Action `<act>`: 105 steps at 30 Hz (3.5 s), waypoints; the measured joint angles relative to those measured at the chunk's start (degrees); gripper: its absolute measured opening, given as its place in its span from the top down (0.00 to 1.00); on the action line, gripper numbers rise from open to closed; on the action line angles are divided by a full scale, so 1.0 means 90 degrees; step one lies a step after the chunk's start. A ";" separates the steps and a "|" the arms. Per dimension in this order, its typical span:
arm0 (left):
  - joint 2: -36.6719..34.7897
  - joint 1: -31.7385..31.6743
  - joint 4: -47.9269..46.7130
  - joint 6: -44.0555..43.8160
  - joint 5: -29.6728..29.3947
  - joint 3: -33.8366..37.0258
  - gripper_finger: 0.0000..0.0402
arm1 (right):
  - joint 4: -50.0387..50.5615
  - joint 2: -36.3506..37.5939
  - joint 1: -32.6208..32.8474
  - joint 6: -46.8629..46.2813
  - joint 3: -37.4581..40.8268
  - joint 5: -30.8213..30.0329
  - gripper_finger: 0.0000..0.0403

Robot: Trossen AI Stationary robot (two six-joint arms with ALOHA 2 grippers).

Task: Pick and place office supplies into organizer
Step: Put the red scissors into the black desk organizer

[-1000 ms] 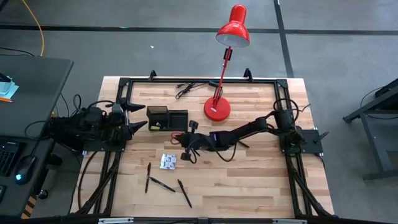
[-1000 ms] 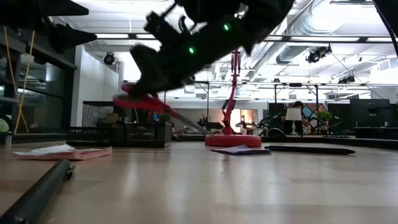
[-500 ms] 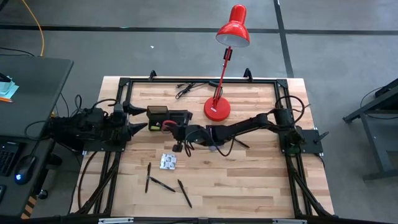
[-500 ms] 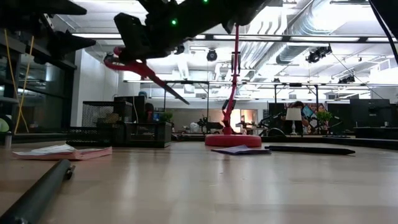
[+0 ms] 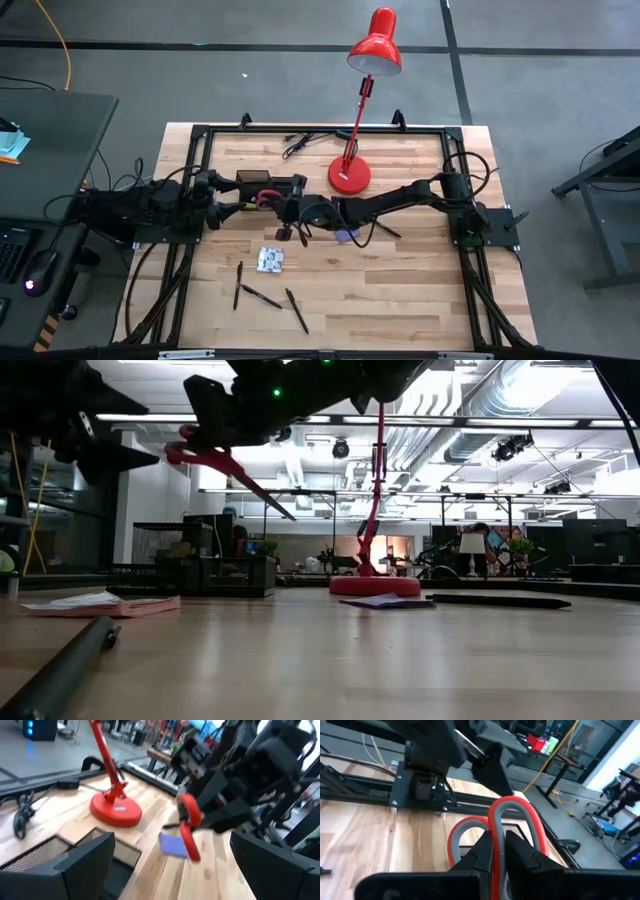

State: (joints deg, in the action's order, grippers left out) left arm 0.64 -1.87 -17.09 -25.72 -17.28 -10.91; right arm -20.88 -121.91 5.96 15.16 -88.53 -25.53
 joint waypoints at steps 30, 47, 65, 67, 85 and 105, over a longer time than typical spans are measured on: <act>0.0936 0.0000 0.1255 -0.0167 -0.0023 0.0216 0.05 | -0.0518 0.0007 -0.0309 0.0038 -0.0002 0.0723 0.96; 0.2900 0.0000 0.2380 -0.0196 -0.0160 0.0211 0.07 | -0.0495 0.0007 -0.0309 0.0039 -0.0002 0.0722 0.96; 0.2987 0.0000 0.2747 0.0249 0.0042 0.0211 0.62 | -0.0244 0.0007 -0.0292 -0.0010 -0.0002 0.0701 0.96; 0.2987 0.0000 0.2759 0.0263 0.0044 0.0211 0.66 | -0.0253 0.0007 -0.0297 -0.0010 -0.0002 0.0693 0.96; 0.2982 0.0000 0.2756 0.0731 -0.0080 0.0208 0.96 | -0.0235 0.0007 -0.0299 -0.0009 0.0002 0.0644 0.90; 0.2849 -0.0003 0.3119 0.1173 -0.0369 0.0155 0.92 | -0.0122 0.0063 0.0242 0.0823 0.0000 -0.1306 0.77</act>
State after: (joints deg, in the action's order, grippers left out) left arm 26.28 -1.90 10.99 -15.17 -20.60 -9.52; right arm -21.98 -121.34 8.14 22.57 -88.53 -37.28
